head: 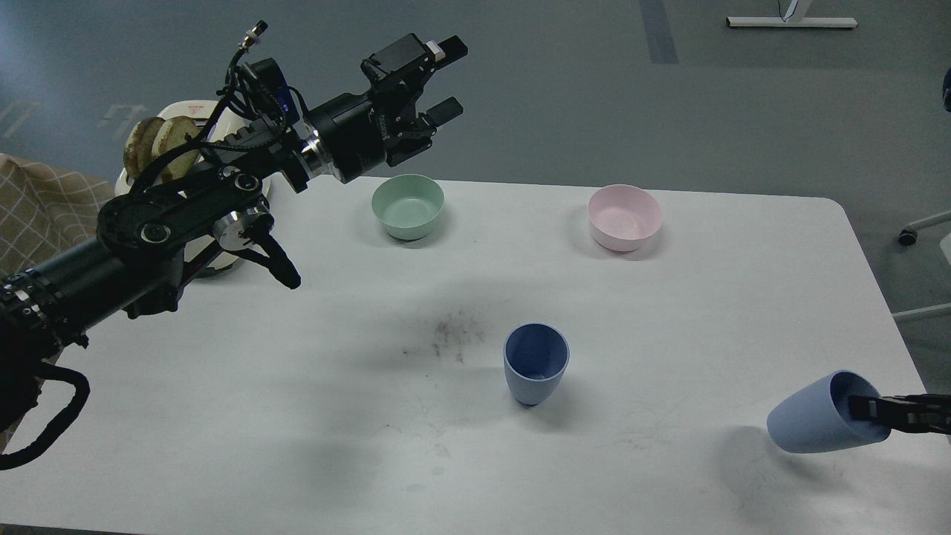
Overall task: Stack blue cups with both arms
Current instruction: 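Grasp the second blue cup with the right gripper and lift it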
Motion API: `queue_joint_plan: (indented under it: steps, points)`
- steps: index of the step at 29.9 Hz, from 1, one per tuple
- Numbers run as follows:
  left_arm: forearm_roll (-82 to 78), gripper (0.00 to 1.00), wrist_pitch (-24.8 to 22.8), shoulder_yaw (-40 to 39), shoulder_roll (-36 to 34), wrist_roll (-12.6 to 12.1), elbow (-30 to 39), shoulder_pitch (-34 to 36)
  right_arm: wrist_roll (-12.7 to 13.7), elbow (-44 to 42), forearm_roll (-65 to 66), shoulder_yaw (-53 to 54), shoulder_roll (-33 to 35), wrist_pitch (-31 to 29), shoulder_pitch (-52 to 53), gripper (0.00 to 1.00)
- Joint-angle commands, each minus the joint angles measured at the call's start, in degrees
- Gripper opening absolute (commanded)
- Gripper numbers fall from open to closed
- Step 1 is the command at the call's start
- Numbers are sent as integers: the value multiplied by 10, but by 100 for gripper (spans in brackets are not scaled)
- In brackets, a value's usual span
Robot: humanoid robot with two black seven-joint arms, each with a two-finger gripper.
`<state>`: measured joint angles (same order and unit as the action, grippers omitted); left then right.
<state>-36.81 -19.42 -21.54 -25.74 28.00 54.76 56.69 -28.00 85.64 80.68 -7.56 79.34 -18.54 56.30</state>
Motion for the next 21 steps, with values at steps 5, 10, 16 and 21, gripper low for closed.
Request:
queue_joint_plan:
  steps: [5, 10, 16, 21]
  points:
    - [0, 98, 0, 0, 3, 0, 0, 0, 0, 8, 12, 1, 27, -7, 80, 0]
    - [0, 98, 0, 0, 5, 0, 0, 0, 0, 8, 11, 3, 20, -17, 111, 0]
    - [-1, 98, 1, 0, 6, 0, 0, -2, 0, 4, 6, 2, -1, -17, 137, 0]
    - [-1, 98, 1, 0, 10, 0, 0, -3, 0, 2, 9, 2, -15, -18, 163, 0]
